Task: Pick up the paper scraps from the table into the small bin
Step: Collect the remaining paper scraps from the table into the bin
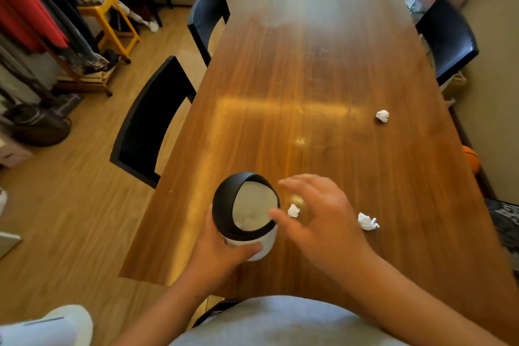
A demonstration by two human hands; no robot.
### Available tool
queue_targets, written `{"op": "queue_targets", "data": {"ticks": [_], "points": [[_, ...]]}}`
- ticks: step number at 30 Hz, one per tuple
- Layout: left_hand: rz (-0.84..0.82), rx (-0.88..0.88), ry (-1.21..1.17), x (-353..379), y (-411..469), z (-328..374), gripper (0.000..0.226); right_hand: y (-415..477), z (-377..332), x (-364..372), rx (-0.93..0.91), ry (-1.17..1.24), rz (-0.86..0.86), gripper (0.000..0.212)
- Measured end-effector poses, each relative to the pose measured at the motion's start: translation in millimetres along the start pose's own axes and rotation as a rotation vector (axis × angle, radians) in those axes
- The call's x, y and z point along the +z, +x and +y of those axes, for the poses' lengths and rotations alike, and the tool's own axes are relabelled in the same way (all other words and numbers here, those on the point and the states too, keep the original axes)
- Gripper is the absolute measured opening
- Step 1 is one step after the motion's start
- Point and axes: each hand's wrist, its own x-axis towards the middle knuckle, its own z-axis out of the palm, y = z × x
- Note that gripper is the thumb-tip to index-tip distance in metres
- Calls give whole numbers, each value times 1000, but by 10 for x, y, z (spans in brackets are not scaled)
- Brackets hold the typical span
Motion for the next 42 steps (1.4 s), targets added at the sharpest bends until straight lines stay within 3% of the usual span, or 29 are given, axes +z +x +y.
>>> {"op": "queue_targets", "data": {"ticks": [3, 6, 9, 16, 23, 28, 31, 34, 36, 39, 42], "points": [[31, -26, 29, -87, -3, -63, 105, 122, 434, 84, 272, 69, -77, 32], [53, -56, 45, -159, -7, -127, 103, 159, 916, 353, 490, -75, -342, 37], [70, -108, 68, -228, -13, -167, 97, 153, 1198, 632, 581, -170, -503, 45], [74, -165, 74, -343, -5, -216, 95, 147, 1359, 1167, 509, -259, -531, 41], [26, -150, 70, -392, 55, -257, 97, -74, 1368, 1304, 468, -304, -473, 4], [0, -158, 85, -426, 103, -315, 98, -300, 1209, 1159, 532, -191, -494, 5], [-49, -159, 70, -429, 154, -362, 104, -223, 907, 902, 597, 9, -352, 6], [-117, -152, 84, -425, 228, -376, 110, 22, 445, 401, 580, 267, -59, 11], [-154, -128, 95, -420, 279, -353, 108, 165, 102, -29, 440, 341, 170, 10], [-188, -125, 90, -385, 360, -285, 103, 258, -348, -593, 195, 269, 488, 9], [-231, -91, 73, -313, 443, -245, 105, 251, -540, -572, 49, 196, 679, 11]]}}
